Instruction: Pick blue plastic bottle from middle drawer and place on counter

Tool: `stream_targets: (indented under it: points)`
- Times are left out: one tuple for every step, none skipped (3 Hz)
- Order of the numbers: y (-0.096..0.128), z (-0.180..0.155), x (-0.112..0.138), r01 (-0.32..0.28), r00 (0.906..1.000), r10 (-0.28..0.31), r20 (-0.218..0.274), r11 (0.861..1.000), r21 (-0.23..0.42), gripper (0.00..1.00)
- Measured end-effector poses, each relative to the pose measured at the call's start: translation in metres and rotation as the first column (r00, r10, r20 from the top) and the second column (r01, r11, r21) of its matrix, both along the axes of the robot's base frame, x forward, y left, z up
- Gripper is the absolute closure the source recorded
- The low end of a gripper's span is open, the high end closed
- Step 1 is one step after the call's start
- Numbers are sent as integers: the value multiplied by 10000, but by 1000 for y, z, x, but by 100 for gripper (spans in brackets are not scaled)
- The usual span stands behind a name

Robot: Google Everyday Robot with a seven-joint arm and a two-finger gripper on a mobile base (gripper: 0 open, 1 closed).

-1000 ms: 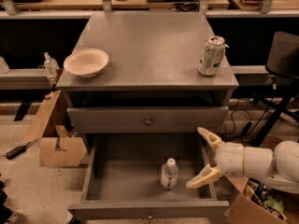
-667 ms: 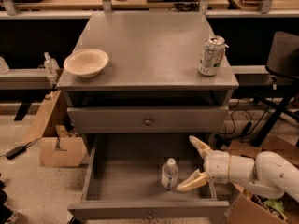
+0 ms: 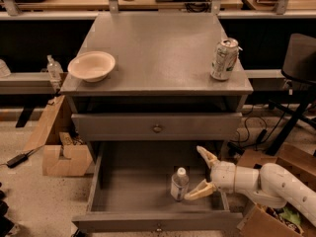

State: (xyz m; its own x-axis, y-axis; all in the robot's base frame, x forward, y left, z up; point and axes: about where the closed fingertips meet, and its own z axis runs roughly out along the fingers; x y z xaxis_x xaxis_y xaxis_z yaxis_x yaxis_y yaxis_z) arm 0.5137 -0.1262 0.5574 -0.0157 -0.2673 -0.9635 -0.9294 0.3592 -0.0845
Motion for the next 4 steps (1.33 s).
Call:
stream_targets:
  points:
    - [-5,-30,9,-66,10000,65,-46,9997,-231,0]
    - [0,-69,3,14,9994,-11,-354,10000,70,0]
    - [12,-89,-6,-15,9980,29,-628,9997,226,0]
    - [31,-97,-9,-367,9957,368,-849,9993,18,0]
